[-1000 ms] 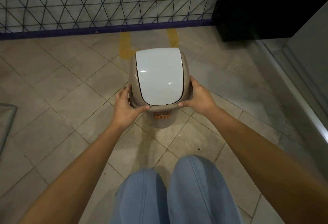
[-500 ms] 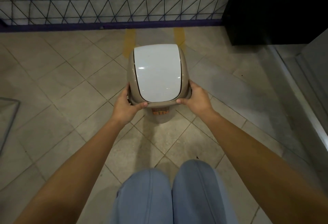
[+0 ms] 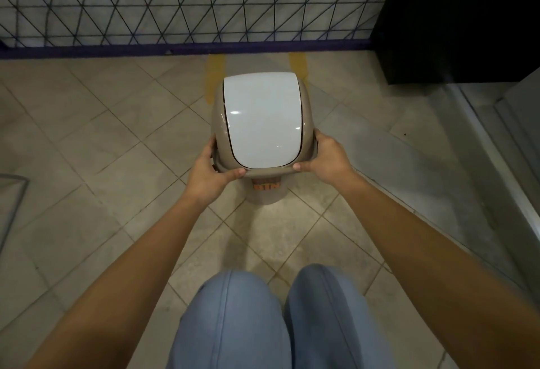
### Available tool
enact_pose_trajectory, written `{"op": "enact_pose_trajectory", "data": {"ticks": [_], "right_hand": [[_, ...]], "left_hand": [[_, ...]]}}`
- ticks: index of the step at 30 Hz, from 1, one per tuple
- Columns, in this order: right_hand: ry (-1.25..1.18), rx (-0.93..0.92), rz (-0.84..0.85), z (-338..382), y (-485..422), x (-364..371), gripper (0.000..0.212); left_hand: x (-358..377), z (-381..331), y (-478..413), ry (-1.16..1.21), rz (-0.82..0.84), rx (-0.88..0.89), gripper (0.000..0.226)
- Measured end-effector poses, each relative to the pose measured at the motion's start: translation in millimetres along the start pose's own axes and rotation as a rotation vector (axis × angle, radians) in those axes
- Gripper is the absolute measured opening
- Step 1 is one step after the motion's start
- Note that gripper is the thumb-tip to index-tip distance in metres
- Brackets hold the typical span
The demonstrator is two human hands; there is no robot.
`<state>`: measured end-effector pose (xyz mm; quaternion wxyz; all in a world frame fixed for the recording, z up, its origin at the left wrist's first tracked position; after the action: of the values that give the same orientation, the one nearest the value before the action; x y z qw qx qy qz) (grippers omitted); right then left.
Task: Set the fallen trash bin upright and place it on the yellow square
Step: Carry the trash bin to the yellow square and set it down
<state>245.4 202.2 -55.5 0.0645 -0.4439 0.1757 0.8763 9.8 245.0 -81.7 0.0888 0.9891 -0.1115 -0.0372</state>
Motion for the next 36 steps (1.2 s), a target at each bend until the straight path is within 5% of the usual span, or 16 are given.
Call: {"op": "enact_pose_trajectory", "data": {"ticks": [18, 30, 36], "right_hand": [[0.145, 0.037, 0.010, 10, -57, -15, 0.083], [0.025, 0.011, -0.045, 10, -101, -21, 0.081], [-0.089, 0.055, 0.003, 10, -117, -24, 0.097]], "left_hand": [[-3, -4, -58, 0.016, 0.127, -0.075, 0.113], [-1, -17, -109, 0.040, 0.079, -0.133, 0.113], [1, -19, -126, 0.104, 0.024, -0.194, 0.107]]}}
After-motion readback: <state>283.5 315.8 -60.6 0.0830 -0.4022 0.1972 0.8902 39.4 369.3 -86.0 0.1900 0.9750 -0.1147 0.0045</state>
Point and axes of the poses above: each hand's wrist, its own y-axis away from the middle knuckle, its own x-axis out of the palm, z = x × y, the point moved 6 cm from there along -y, towards the middle knuckle, and after that the axes turned 14 degrees about y, right-handed, at the moved point
